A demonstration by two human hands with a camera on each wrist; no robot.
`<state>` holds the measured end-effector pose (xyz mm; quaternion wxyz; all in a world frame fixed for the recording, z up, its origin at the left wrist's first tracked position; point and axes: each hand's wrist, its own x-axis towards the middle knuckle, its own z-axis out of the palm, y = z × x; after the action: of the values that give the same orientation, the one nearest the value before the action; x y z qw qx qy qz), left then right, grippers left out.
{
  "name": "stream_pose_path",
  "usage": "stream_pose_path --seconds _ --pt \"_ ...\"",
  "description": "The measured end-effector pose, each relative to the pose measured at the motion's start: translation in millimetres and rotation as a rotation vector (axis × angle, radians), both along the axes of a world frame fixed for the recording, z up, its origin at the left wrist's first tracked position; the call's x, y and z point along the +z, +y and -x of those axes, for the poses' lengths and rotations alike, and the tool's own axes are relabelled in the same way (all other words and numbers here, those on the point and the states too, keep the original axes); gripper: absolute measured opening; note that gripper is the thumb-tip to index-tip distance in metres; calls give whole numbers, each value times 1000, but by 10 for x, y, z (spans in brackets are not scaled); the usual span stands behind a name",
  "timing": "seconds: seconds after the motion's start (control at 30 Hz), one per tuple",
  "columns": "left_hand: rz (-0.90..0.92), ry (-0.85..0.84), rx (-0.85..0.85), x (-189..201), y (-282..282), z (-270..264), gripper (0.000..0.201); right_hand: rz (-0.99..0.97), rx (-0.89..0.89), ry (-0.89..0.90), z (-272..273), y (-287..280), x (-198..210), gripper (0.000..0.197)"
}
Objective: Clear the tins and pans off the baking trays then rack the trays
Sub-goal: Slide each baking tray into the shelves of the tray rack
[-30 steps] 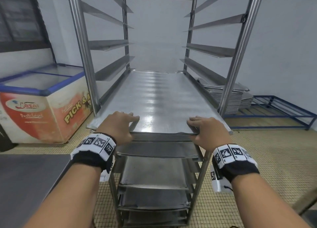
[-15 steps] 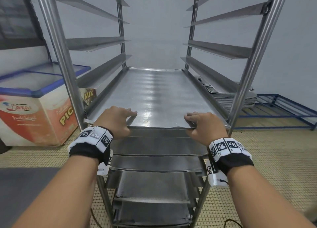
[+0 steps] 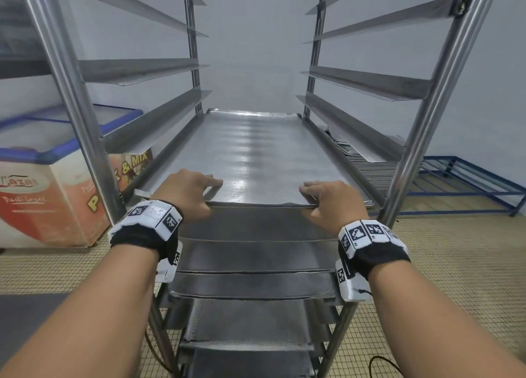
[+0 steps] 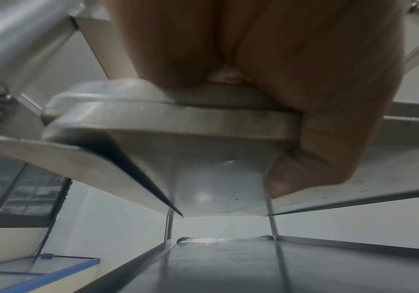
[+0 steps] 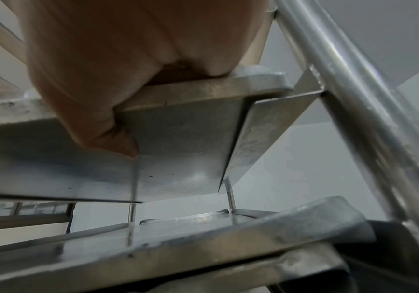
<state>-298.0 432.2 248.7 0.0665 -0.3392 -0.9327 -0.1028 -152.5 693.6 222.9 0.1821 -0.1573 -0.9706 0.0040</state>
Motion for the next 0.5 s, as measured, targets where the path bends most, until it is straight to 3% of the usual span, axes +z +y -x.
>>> stream_pose_path --seconds 0.1,0.37,0.5 --pt "-7 16 -18 2 28 72 55 11 -3 7 55 12 10 33" --pt "-17 7 -24 -19 60 192 68 -18 18 18 121 50 6 34" --pt "3 -17 -51 13 33 169 69 -52 44 -23 90 28 50 21"
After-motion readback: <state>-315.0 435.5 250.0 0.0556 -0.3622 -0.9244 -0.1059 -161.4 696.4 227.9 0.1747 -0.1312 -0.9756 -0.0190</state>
